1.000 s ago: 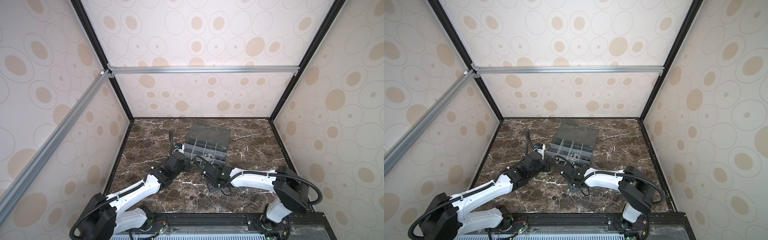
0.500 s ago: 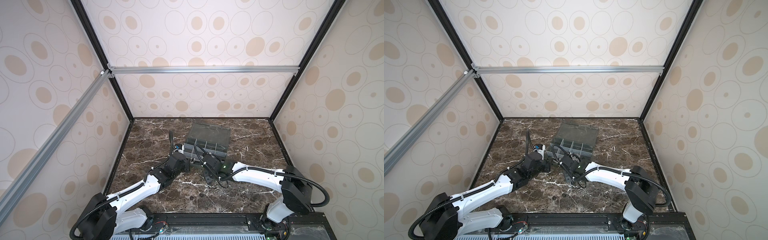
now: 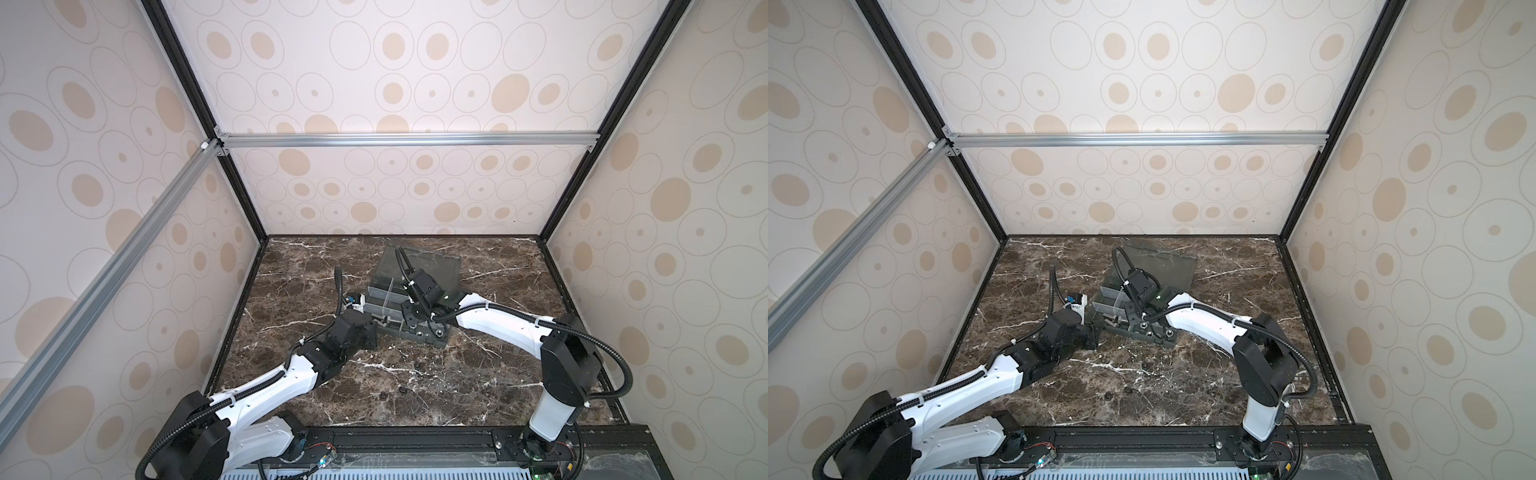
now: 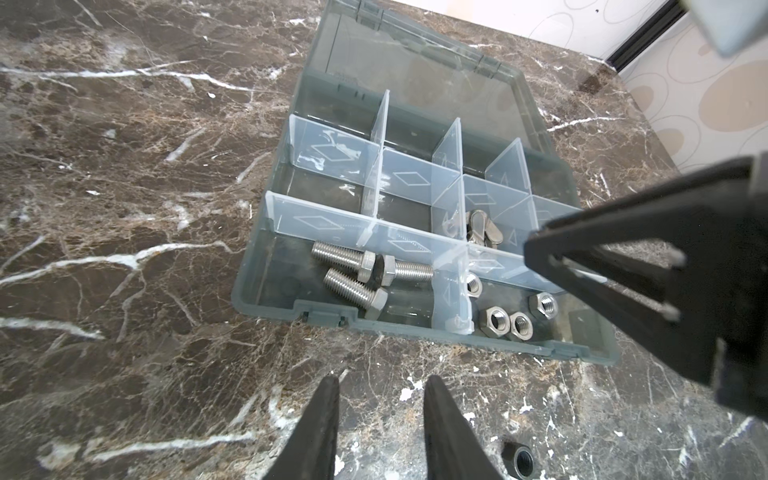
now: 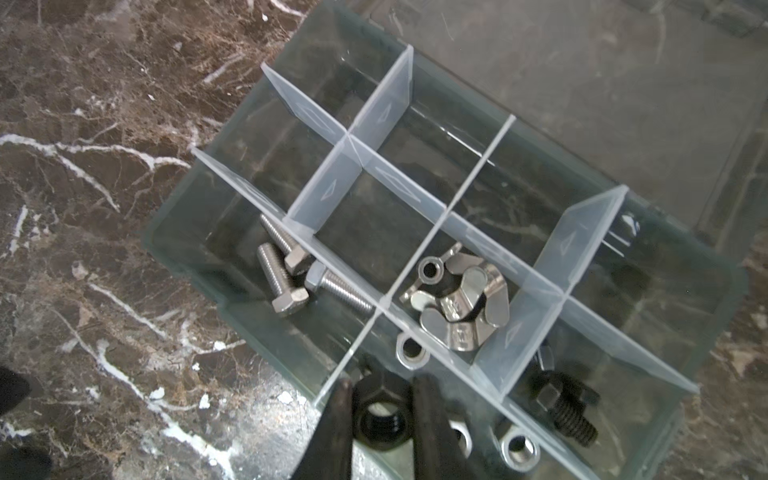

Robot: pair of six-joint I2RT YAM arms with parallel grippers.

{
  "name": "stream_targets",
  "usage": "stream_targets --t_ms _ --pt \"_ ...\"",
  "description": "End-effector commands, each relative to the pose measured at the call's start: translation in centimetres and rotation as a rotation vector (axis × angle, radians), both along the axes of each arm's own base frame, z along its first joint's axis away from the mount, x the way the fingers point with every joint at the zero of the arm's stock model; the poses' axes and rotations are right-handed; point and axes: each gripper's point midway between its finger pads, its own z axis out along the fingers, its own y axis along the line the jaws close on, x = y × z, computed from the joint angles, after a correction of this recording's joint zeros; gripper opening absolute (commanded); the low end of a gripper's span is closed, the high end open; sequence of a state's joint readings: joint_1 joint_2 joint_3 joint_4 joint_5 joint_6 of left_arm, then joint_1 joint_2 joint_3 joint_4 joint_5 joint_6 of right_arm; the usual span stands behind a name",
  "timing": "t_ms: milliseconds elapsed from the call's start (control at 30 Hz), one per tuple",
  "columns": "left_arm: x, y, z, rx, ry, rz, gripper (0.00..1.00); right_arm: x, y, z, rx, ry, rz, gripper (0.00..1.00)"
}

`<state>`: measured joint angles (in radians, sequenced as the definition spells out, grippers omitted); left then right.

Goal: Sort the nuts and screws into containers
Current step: 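Lift the black hex nut with the right gripper and carry it over the box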

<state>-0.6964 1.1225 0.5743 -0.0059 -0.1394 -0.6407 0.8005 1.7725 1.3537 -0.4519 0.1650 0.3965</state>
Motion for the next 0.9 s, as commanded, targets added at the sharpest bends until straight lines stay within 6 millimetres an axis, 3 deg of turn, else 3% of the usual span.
stream_targets --t_ms 0,433,867 --pt "0.4 0.1 0.8 -0.031 -0.018 0.019 0.35 1.3 1.6 1.0 0.031 -0.009 0.042 0.19" --pt "0.3 0.0 0.6 -0.033 -0.014 0.013 0.35 4.3 3.5 0.3 0.049 -0.006 0.050 0.19" --pt "-0.2 0.5 0.1 -0.044 -0.007 0.026 0.35 5.9 3.1 -2.3 0.018 0.038 0.012 0.22"
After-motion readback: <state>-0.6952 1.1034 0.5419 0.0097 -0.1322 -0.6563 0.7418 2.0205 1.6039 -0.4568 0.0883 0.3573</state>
